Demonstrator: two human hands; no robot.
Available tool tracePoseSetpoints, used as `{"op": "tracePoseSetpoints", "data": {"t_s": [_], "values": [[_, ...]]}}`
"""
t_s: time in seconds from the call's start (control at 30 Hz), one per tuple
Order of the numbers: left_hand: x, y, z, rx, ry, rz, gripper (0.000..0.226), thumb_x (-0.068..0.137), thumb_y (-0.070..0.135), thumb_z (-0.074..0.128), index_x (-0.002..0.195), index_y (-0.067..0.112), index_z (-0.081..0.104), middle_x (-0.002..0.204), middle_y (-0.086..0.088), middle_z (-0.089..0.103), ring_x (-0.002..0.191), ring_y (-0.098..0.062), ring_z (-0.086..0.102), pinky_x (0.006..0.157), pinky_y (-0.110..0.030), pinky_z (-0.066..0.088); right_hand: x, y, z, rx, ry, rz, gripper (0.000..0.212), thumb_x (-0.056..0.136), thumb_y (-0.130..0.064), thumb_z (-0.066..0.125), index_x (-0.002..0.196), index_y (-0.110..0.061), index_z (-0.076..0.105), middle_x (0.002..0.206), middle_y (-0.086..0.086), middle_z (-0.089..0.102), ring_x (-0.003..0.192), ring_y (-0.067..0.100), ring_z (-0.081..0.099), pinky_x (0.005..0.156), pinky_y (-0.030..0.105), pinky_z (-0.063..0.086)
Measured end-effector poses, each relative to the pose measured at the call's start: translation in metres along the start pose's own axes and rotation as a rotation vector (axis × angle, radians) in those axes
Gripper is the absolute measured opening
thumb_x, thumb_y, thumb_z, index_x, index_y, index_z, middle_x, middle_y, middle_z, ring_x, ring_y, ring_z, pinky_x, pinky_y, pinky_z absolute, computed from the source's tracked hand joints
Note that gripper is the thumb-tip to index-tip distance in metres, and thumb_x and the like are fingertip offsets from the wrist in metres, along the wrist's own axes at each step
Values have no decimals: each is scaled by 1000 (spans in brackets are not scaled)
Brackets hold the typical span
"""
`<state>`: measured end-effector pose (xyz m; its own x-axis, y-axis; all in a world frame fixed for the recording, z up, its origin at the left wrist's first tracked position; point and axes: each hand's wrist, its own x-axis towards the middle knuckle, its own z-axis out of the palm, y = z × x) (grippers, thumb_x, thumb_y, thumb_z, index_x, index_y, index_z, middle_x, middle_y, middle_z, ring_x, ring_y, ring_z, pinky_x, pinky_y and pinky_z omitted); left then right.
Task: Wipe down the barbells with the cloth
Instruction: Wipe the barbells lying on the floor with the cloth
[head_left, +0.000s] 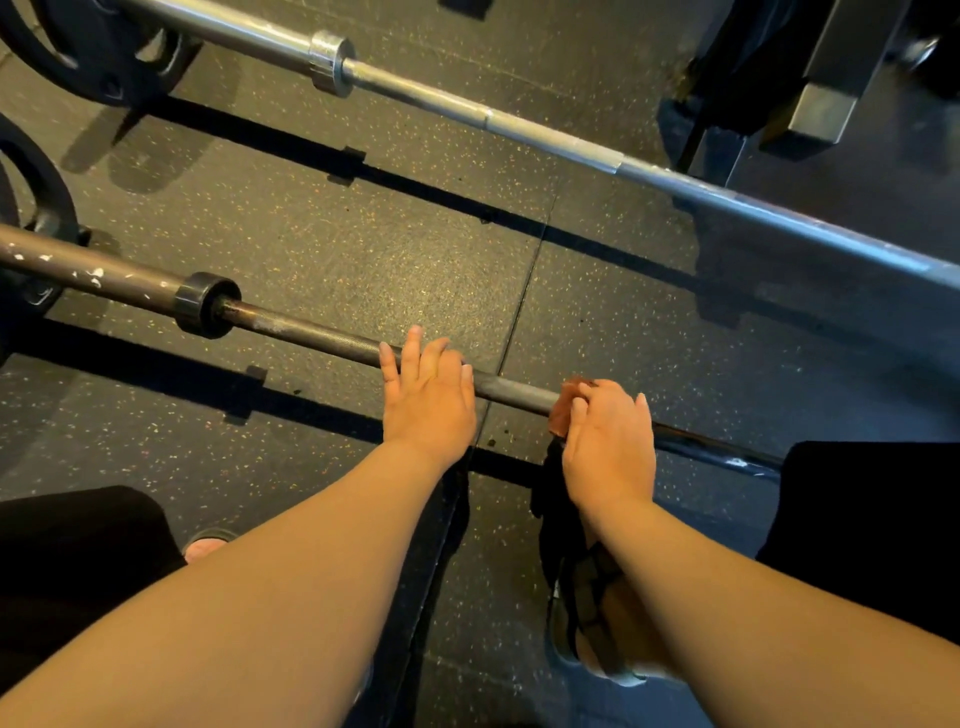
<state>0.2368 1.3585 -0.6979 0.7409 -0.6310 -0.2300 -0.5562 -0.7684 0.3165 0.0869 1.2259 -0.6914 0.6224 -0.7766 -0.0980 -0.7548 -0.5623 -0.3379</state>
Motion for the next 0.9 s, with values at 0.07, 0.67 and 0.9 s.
{"op": "tracePoseSetpoints", "data": {"t_s": [0.07, 0.67, 0.9], "values": [[0, 3, 1, 6, 14, -19, 42, 110, 31, 20, 137, 17, 49, 161, -2, 31, 157, -29, -5, 123, -56, -15, 1, -18, 7, -31, 20, 92, 45, 100, -29, 22, 94, -18, 66, 100, 1, 61, 98, 25, 57, 119, 46, 26], [-11, 14, -8, -42, -95, -39, 45, 111, 25, 23, 154, 21, 35, 171, 2, 8, 157, -27, -12, 125, -46, -10, 2, -14, 7, 48, -123, 107, 26, 96, -17, 42, 106, -13, 65, 116, 8, 59, 113, 31, 52, 111, 47, 32], [-12, 7, -10, -31, -103, 12, 49, 111, 25, 24, 160, 21, 24, 171, 2, 6, 157, -26, -12, 126, -45, -9, -6, 5, -18, 97, -50, -180, 24, 100, -15, 47, 85, -28, 59, 98, -4, 60, 89, 18, 54, 97, 40, 39]]}}
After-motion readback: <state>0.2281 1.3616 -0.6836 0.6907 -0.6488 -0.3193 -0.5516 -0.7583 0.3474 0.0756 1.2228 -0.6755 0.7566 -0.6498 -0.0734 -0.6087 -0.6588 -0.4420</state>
